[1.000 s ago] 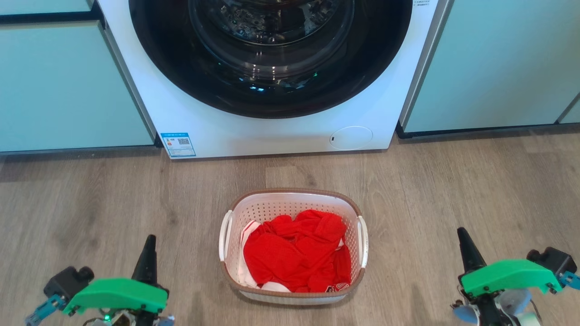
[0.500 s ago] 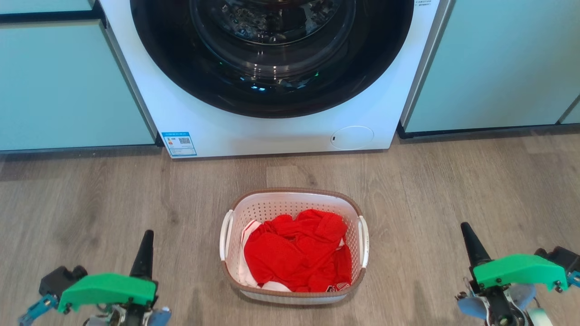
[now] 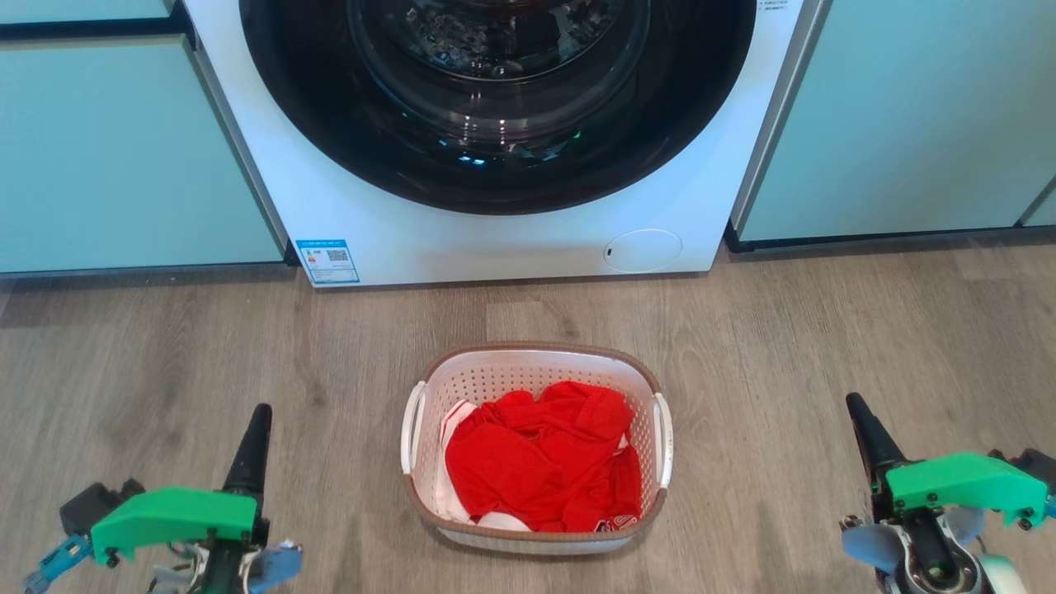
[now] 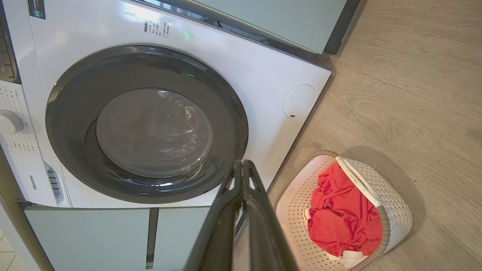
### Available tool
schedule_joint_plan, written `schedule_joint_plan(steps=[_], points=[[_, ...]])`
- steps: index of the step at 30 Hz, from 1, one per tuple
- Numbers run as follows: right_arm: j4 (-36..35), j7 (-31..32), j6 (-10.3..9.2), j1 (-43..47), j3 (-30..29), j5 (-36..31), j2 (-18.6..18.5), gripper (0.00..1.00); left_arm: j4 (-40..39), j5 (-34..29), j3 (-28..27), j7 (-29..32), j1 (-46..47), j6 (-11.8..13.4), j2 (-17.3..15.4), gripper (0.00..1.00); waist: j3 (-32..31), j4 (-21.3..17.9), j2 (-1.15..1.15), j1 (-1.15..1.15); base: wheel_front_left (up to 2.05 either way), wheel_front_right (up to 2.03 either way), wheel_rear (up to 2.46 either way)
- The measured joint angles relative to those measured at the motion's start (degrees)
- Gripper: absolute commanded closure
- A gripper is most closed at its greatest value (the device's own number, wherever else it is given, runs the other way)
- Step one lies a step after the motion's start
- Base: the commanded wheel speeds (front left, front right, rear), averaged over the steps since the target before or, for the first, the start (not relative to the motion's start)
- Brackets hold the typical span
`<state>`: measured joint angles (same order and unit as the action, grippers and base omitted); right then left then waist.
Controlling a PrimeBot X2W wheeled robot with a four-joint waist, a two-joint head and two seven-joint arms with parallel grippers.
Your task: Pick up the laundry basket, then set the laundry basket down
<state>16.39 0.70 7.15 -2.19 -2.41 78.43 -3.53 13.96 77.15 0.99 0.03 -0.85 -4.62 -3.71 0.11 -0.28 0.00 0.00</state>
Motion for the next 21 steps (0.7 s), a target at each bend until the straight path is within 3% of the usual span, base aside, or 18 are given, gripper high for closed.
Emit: schedule_joint_plan(steps=[21], points=[[-0.3,3.4,0.00,-0.2,-2.7,11.8,0.0,1.00,1.4,13.3,-2.2,3.5,2.4,-2.0,0.0,1.00,0.1,0.2,0.00,0.00,0.00,0.00,0.00]])
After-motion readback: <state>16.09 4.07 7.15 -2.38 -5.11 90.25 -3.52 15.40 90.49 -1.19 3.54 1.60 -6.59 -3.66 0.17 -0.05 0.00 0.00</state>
